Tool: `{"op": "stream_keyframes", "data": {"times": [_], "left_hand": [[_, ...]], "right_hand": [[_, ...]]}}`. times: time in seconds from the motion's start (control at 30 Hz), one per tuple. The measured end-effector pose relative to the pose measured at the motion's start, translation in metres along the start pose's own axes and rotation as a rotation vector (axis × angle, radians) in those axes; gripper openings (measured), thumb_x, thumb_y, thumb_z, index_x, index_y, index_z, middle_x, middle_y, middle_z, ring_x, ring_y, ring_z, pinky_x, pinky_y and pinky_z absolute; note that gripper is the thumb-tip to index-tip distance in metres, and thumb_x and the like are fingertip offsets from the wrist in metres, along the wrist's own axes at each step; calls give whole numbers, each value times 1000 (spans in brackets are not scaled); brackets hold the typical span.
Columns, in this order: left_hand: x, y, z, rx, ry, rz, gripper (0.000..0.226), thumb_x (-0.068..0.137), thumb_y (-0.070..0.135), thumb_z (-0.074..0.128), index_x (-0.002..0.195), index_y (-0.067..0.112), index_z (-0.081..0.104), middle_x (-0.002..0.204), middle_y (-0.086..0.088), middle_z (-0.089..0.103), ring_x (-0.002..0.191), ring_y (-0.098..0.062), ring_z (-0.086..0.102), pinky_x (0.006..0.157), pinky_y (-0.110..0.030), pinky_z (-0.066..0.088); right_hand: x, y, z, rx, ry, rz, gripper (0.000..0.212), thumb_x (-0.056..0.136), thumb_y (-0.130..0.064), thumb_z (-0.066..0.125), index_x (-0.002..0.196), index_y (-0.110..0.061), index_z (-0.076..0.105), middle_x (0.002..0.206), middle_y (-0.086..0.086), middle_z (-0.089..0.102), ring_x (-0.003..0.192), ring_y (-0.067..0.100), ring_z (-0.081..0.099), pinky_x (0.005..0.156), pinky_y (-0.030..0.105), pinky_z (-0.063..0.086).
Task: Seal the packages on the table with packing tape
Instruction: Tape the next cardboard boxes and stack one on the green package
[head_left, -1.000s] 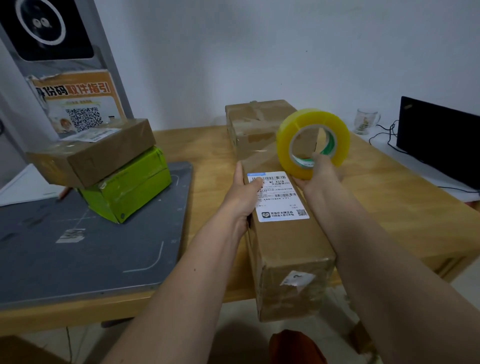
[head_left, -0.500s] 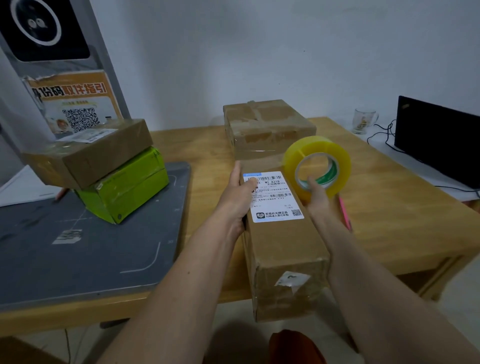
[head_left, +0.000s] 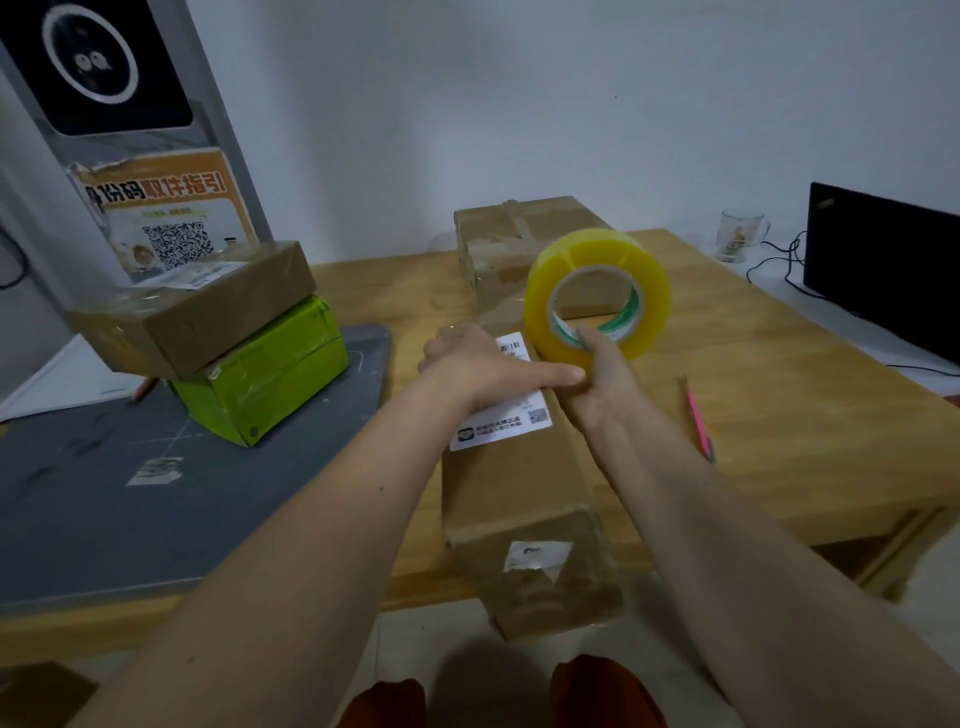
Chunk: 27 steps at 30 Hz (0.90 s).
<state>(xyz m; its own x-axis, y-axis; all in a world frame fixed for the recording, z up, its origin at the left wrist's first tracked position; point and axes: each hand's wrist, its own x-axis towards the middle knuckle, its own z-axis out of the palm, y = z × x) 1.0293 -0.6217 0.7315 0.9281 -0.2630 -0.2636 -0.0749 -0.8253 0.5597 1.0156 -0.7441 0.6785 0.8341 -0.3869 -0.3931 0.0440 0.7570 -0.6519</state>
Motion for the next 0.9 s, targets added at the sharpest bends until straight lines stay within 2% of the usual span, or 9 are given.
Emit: {"op": "stream_keyframes", "data": {"times": [0.1, 0.17, 0.23, 0.33, 0.47, 0.6, 0.63, 0.77, 0.9], "left_hand": [[-1, -15, -6, -127, 36, 29, 135, 24, 75, 65, 146, 22, 38, 148, -5, 39, 135, -28, 37, 102, -38, 41], [2, -29, -7, -333, 82, 64, 122, 41, 64, 71, 150, 28, 32, 154, 2, 33, 139, -24, 34, 105, -39, 39], [4, -44, -7, -559, 138, 81, 109, 54, 48, 79, 151, 31, 33, 154, 3, 36, 137, -21, 39, 104, -38, 41], [3, -61, -3, -805, 156, 70, 103, 49, 39, 79, 145, 35, 41, 143, 4, 50, 120, -15, 57, 99, -39, 49], [1, -79, 4, -1051, 134, 14, 80, 69, 24, 79, 142, 34, 48, 114, 4, 67, 81, -11, 73, 67, -29, 60], [3, -94, 14, -1231, 212, -67, 64, 77, 18, 75, 136, 31, 55, 69, 12, 73, 62, -10, 71, 45, -24, 52], [3, -96, 17, -1263, 229, -72, 61, 78, 17, 74, 135, 31, 56, 69, 11, 73, 62, -11, 72, 46, -25, 53], [6, -93, 35, -1313, 225, -71, 61, 78, 21, 72, 136, 31, 56, 120, -4, 68, 85, -22, 73, 71, -37, 60], [0, -92, 62, -1358, 325, -77, 57, 79, 27, 69, 134, 38, 57, 109, 3, 72, 82, -15, 73, 74, -36, 60]], "right_hand": [[-2, 0, 12, -55, -24, -104, 39, 94, -21, 63, 127, -1, 53, 111, 21, 68, 88, 35, 69, 80, 40, 60], [-4, 1, 20, -117, -43, -129, 33, 95, -19, 62, 122, -3, 52, 102, 18, 67, 77, 32, 68, 56, 31, 59], [-4, 5, 29, -166, -46, -119, 33, 95, -19, 63, 122, -5, 49, 113, 20, 64, 87, 35, 69, 50, 31, 58], [-4, 8, 44, -208, -10, -137, 44, 93, -21, 66, 129, -7, 46, 127, 16, 55, 105, 37, 63, 49, 34, 58], [3, 4, 45, -304, 41, -159, 36, 91, -15, 67, 113, -15, 39, 120, 10, 43, 113, 41, 54, 47, 43, 55], [16, -4, 20, -450, 145, -197, 20, 92, -15, 66, 103, -16, 49, 114, 9, 48, 111, 37, 55, 65, 47, 56], [20, -6, 12, -498, 189, -238, 19, 92, -16, 67, 104, -17, 52, 113, 9, 51, 110, 36, 56, 66, 46, 56], [29, -15, -1, -546, 220, -327, 24, 89, -19, 71, 107, -16, 55, 109, 9, 55, 104, 34, 59, 61, 42, 57], [43, -17, 4, -616, 223, -307, 44, 86, -29, 73, 121, -9, 57, 120, 15, 60, 107, 36, 61, 74, 43, 60]]}}
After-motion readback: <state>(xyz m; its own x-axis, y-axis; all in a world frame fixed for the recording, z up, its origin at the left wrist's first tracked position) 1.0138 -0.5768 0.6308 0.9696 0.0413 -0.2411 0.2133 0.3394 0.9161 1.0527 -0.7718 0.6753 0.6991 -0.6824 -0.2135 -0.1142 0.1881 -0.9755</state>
